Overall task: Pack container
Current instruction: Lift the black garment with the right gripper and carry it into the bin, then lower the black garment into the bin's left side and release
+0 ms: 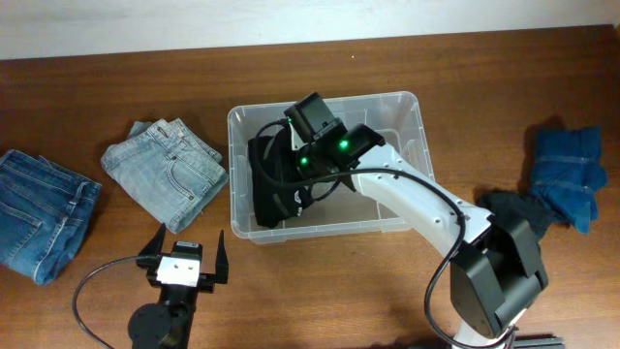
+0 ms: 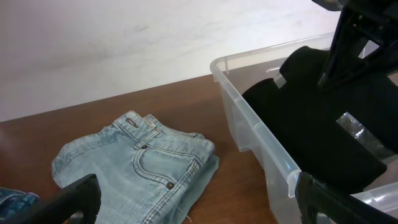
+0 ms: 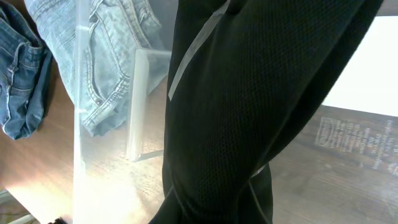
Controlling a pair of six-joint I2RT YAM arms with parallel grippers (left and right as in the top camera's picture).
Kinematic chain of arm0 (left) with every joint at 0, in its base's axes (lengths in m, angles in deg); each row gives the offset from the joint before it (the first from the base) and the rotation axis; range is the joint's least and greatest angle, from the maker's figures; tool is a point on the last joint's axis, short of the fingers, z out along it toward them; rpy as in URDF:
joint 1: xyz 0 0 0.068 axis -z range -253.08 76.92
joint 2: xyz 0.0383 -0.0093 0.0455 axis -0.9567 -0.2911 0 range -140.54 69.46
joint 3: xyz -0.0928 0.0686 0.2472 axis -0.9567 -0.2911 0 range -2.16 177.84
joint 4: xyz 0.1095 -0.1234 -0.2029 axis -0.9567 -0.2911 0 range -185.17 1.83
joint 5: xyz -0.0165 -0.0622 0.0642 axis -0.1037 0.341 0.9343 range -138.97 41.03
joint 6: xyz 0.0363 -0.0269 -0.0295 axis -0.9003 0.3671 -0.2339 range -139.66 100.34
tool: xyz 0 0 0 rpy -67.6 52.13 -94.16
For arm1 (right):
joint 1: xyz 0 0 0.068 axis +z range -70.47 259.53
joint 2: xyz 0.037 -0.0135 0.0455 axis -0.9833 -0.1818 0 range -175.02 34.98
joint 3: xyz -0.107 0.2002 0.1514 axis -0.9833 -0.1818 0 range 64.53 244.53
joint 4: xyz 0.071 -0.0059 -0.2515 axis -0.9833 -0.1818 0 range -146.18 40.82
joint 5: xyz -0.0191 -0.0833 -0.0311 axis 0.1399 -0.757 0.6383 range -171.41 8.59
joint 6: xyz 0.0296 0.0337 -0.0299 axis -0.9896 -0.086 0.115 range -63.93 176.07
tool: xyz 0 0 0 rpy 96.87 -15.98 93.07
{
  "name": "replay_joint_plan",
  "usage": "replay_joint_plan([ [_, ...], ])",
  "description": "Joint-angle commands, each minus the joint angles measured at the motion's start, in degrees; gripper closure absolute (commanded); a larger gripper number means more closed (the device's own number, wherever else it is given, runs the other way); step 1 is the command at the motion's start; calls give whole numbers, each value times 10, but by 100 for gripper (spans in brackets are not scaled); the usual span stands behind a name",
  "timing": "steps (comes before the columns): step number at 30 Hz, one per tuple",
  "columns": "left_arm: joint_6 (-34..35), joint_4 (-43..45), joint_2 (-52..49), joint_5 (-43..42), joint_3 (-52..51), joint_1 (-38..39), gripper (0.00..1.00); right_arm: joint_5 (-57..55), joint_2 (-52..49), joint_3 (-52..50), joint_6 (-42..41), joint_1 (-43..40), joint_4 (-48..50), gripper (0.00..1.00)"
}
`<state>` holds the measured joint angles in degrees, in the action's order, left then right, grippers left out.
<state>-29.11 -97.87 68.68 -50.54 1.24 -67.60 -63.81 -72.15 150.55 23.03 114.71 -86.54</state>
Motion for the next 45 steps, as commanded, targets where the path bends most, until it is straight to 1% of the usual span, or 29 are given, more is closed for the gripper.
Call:
replay_joint_plan([
  [1, -9, 2, 4, -6, -6, -3, 1, -3, -5, 0, -1, 10, 13, 96],
  [6, -9, 2, 4, -6, -6, -3, 1, -3, -22, 0, 0, 14, 31, 96],
  [10, -9, 2, 4, -6, -6, -3, 1, -7, -34, 0, 0, 14, 36, 90],
  [11, -9, 2, 4, -6, -6, -3, 0, -7, -35, 0, 0, 14, 37, 85],
  [12, -9, 2, 4, -6, -6, -3, 1, -7, -37, 0, 0, 14, 37, 77],
  [14, -9, 2, 4, -6, -6, -3, 1, -7, -39, 0, 11, 14, 37, 67],
  [15, -9, 2, 4, -6, -6, -3, 1, -9, -39, 0, 14, 14, 35, 60],
  [16, -9, 2, 4, -6, -6, -3, 1, -15, -39, -2, 16, 14, 35, 49],
  [17, -9, 2, 4, -6, -6, -3, 1, -20, -39, -3, 19, 14, 36, 34],
  [18, -9, 2, 4, -6, -6, -3, 1, -21, -39, -4, 35, 14, 36, 25],
  [19, -9, 2, 4, -6, -6, -3, 1, -29, -39, -4, 60, 14, 36, 20],
  [21, -9, 2, 4, -6, -6, -3, 1, -53, -39, -5, 106, 14, 31, 12],
  [25, -9, 2, 4, -6, -6, -3, 1, -81, -39, -5, 172, 12, 26, 0],
  [31, -9, 2, 4, -6, -6, -3, 0, -157, -39, -5, 227, 11, 2, 1],
  [33, -9, 2, 4, -6, -6, -3, 0, -197, -39, -5, 227, 11, -15, 1],
  [37, -9, 2, 4, -6, -6, -3, 0, -211, -39, -5, 216, 11, -32, 0],
  [41, -9, 2, 4, -6, -6, -3, 0, -216, -39, -5, 178, 10, -51, 12],
  [42, -9, 2, 4, -6, -6, -3, 0, -221, -39, -6, 166, 8, -53, 18],
  [43, -9, 2, 4, -6, -6, -3, 1, -233, -39, -6, 149, 6, -57, 28],
  [45, -9, 2, 4, -6, -6, -3, 1, -248, -39, -6, 126, 0, -62, 41],
])
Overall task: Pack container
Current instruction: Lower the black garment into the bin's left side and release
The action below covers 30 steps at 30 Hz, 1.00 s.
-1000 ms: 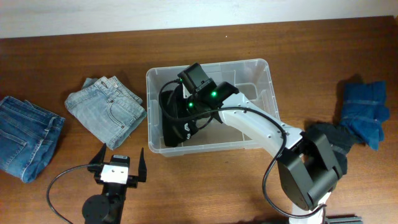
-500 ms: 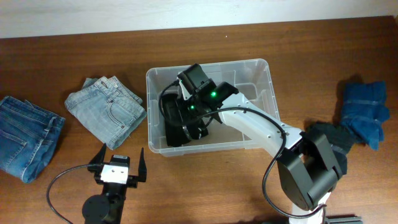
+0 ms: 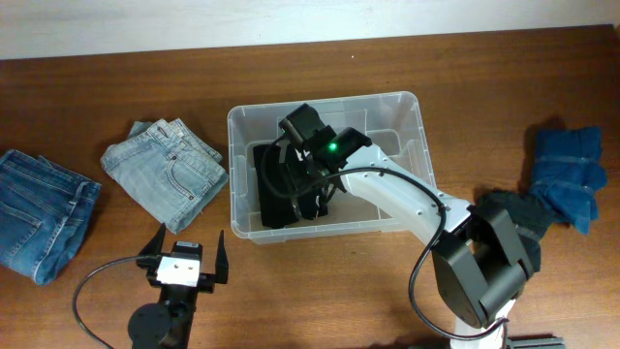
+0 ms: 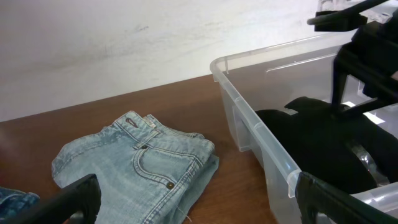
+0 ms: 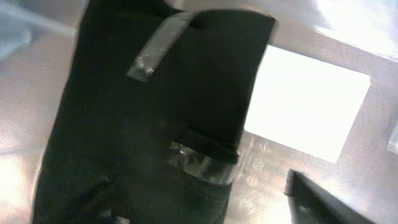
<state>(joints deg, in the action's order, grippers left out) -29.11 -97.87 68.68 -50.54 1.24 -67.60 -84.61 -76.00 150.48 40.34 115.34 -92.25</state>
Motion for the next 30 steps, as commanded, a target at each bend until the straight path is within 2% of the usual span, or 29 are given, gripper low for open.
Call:
replay_joint_plan([
  [1, -9, 2, 4, -6, -6, -3, 0, -39, -1, -6, -47, -10, -4, 50],
  [3, -9, 2, 4, -6, -6, -3, 1, -36, -1, -6, -47, -15, -4, 76],
  [5, -9, 2, 4, -6, -6, -3, 1, -32, -1, -6, -48, -22, -7, 93],
  [6, -9, 2, 4, -6, -6, -3, 1, -31, -1, -6, -56, -26, -9, 95],
  [14, -9, 2, 4, -6, -6, -3, 1, -26, -7, -18, -107, -37, -11, 96],
  [21, -9, 2, 4, -6, -6, -3, 1, 16, -40, -18, -110, -31, -5, 96],
  [28, -9, 2, 4, -6, -6, -3, 1, 102, -49, -18, -103, -31, 0, 96],
  [30, -9, 2, 4, -6, -6, -3, 1, 119, -49, -18, -79, -31, -3, 93],
])
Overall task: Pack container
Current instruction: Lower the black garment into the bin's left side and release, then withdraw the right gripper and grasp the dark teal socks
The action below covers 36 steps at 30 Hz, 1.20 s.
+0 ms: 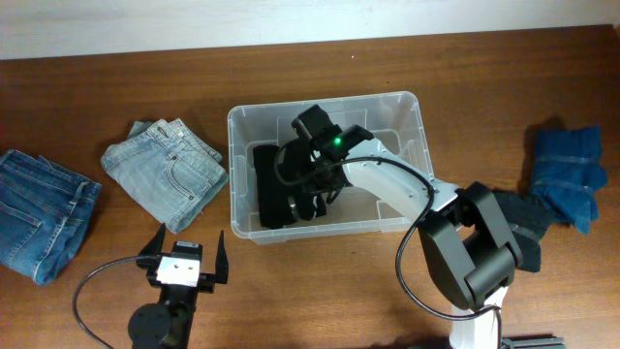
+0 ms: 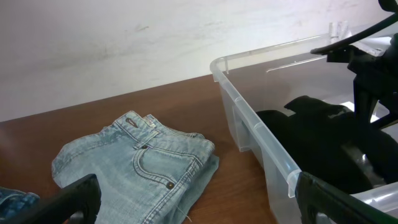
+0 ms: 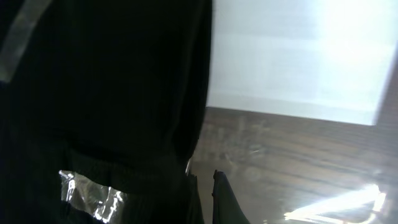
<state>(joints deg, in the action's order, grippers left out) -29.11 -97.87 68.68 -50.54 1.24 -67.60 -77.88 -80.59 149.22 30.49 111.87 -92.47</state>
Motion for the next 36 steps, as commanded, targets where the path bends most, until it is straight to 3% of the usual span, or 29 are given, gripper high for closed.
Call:
replay_joint_plan([
  [1, -9, 2, 4, -6, -6, -3, 1, 50, 0, -5, 29, 3, -6, 90],
  [10, -9, 2, 4, -6, -6, -3, 1, 7, 87, 27, 63, -47, -42, 57],
  [13, -9, 2, 4, -6, -6, -3, 1, 9, 129, 56, 70, -80, -68, 27],
  [15, -9, 2, 4, -6, -6, -3, 1, 12, 154, 77, 69, -107, -94, 19],
  [22, -9, 2, 4, -6, -6, -3, 1, 24, 250, 138, 87, -274, -196, 17],
  [26, -9, 2, 4, -6, -6, -3, 0, 23, 285, 140, 96, -406, -215, 8],
  [36, -9, 2, 4, -6, -6, -3, 1, 23, 231, 140, 160, -718, -205, 7],
])
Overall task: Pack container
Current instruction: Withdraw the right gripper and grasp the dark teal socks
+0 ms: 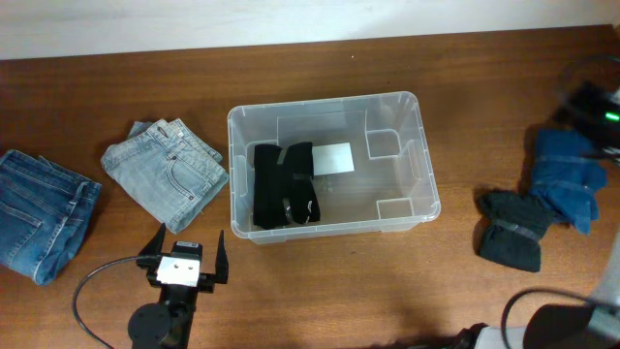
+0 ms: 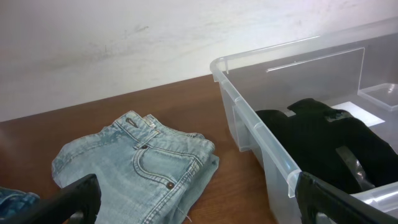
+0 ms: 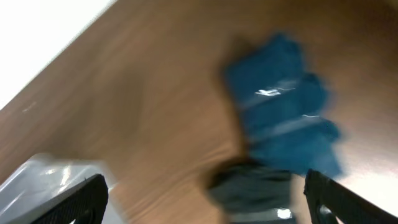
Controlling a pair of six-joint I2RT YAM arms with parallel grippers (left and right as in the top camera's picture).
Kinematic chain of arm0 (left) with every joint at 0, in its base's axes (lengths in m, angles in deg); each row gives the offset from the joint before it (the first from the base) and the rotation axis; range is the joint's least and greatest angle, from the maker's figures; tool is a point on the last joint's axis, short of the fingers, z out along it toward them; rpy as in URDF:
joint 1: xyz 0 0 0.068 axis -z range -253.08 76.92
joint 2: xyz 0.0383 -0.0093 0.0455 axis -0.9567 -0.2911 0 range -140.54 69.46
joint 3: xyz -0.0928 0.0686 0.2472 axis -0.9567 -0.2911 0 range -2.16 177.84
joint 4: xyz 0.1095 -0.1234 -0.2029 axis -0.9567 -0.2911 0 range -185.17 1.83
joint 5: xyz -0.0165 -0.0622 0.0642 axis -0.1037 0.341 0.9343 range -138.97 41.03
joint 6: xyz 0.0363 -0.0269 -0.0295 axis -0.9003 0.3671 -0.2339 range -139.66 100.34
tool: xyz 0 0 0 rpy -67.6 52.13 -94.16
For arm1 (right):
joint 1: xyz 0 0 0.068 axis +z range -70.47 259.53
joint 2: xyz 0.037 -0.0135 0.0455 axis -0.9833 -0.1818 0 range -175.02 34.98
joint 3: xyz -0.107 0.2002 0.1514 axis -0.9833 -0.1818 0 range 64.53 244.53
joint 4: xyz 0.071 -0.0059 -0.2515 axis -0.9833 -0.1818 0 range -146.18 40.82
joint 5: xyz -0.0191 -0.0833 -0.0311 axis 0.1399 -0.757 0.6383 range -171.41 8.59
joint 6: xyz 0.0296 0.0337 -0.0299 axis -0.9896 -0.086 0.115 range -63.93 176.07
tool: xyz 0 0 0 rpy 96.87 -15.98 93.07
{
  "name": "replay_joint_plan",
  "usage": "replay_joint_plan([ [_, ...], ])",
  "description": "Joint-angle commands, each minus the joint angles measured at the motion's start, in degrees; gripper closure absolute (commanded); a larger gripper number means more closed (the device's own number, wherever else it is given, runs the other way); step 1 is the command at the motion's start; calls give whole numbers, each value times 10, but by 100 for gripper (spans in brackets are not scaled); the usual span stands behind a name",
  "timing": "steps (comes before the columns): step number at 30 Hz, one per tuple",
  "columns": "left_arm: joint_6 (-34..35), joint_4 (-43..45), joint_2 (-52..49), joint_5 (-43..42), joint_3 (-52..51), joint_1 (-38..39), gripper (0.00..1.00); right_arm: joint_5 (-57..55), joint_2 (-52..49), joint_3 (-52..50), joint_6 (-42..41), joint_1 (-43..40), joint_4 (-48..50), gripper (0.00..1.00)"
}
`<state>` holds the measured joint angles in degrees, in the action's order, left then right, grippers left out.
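Observation:
A clear plastic container sits mid-table. A folded black garment lies flat in its left half and also shows in the left wrist view. My right gripper is blurred at the far right edge, open and empty, above a blue garment and a dark garment. My left gripper rests open at the front edge, facing light folded jeans.
Light jeans lie left of the container, and dark blue jeans lie at the far left. At the right are the blue garment and the black garment. The container rim stands just right of the left gripper.
My right gripper was low inside the container at the black garment. It is now out at the table's far right over the blue clothes, open. The garment stays in the container.
My right gripper first held the black garment hanging over the container's left side. Then the garment lay lower in the container with the gripper still on it. Now it lies flat there alone, and the right arm has left. The left arm never moved.

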<state>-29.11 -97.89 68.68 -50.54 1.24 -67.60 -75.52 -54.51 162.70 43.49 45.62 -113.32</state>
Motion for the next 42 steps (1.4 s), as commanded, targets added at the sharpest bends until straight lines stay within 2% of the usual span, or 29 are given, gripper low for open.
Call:
replay_joint_plan([
  [1, -9, 2, 4, -6, -6, -3, 1, 4, -43, 5, 30, -78, 7, 7],
  [6, -9, 2, 4, -6, -6, -3, 0, 61, -121, 5, 34, -149, 45, 7],
  [9, -9, 2, 4, -6, -6, -3, 1, 110, -182, 5, 79, -172, 70, 7],
  [14, -9, 2, 4, -6, -6, -3, 1, 131, -280, 5, 141, -177, 88, 5],
  [24, -9, 2, 4, -6, -6, -3, 1, 164, -397, 5, 168, -176, 126, 4],
  [25, -9, 2, 4, -6, -6, -3, 1, 164, -401, 5, 169, -176, 126, 7],
  [27, -9, 2, 4, -6, -6, -3, 1, 164, -406, 5, 168, -176, 125, 39],
  [28, -9, 2, 4, -6, -6, -3, 1, 165, -407, 5, 166, -176, 123, 50],
  [31, -9, 2, 4, -6, -6, -3, 1, 174, -406, 5, 166, -176, 118, 71],
  [34, -9, 2, 4, -6, -6, -3, 1, 204, -406, 5, 166, -176, 115, 82],
  [42, -9, 2, 4, -6, -6, -3, 1, 357, -379, 47, 167, -176, 85, 90],
])
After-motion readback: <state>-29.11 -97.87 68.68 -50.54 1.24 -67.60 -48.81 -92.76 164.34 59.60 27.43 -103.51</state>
